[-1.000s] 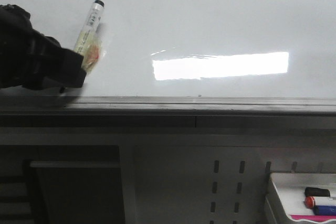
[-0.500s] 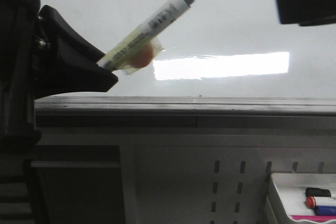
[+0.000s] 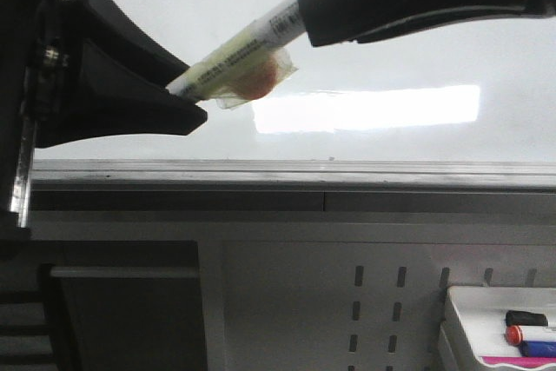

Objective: Write number 4 on whiteboard

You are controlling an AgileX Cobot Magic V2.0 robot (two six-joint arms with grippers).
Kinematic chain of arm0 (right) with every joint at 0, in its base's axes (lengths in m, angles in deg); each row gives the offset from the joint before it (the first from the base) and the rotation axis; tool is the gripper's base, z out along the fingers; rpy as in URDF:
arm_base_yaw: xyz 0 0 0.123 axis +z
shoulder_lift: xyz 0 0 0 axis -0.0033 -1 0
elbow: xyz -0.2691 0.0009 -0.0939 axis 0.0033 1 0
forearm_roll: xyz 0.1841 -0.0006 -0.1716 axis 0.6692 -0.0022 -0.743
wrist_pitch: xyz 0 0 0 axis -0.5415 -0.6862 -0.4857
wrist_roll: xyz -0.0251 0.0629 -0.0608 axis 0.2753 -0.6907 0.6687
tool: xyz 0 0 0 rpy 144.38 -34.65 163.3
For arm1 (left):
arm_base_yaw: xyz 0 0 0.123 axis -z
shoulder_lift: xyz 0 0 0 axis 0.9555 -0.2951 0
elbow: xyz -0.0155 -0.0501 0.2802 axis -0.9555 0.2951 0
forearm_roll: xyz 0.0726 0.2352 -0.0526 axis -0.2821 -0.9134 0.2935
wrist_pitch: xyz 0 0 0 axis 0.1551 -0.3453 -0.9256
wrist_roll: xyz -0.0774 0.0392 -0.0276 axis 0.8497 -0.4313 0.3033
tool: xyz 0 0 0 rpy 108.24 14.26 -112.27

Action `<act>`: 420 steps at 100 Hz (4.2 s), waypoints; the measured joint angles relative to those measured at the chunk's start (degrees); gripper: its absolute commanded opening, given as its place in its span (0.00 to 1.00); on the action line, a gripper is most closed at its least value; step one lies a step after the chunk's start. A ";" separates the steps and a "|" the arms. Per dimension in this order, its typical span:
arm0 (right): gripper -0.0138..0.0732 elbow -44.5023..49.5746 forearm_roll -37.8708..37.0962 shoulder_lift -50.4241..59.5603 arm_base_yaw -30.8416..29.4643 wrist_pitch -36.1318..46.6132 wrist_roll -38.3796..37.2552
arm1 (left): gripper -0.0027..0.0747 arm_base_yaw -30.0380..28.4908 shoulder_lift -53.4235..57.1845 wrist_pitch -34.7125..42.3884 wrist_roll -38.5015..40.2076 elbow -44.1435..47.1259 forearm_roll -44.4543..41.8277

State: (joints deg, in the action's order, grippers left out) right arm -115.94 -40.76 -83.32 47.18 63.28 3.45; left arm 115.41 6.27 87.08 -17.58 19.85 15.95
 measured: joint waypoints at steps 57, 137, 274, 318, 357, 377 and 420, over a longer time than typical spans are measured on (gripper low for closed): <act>0.34 -0.91 -0.15 -4.30 2.72 4.57 0.00 | 0.01 0.00 0.22 0.48 0.00 0.03 -1.08; 0.08 -0.91 2.20 -4.42 2.73 5.22 0.00 | 0.51 0.00 1.20 -0.70 -0.16 0.13 0.54; 0.08 -23.55 -6.28 -26.32 -12.30 3.78 0.00 | 0.60 -14.00 25.57 -5.90 0.16 7.46 29.77; 0.08 -21.11 -5.21 -26.36 -10.42 0.92 0.00 | 0.60 -14.00 25.57 -5.79 0.16 7.46 29.77; 0.08 -17.74 -5.31 -17.49 -18.33 -6.15 -0.12 | 0.52 -14.00 25.57 -5.67 0.16 7.46 29.86; 0.08 -20.54 -6.10 -17.20 -15.68 -9.65 -0.12 | 0.52 -14.00 25.57 -5.45 0.16 7.46 29.86; 0.08 -25.89 -6.46 -22.51 -14.67 -6.13 -0.12 | 0.52 -14.00 25.57 -5.17 0.16 7.46 29.86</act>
State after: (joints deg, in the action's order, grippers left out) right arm -141.83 -47.22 -105.82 32.51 57.16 3.32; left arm 101.41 31.84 81.91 -17.41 27.30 45.80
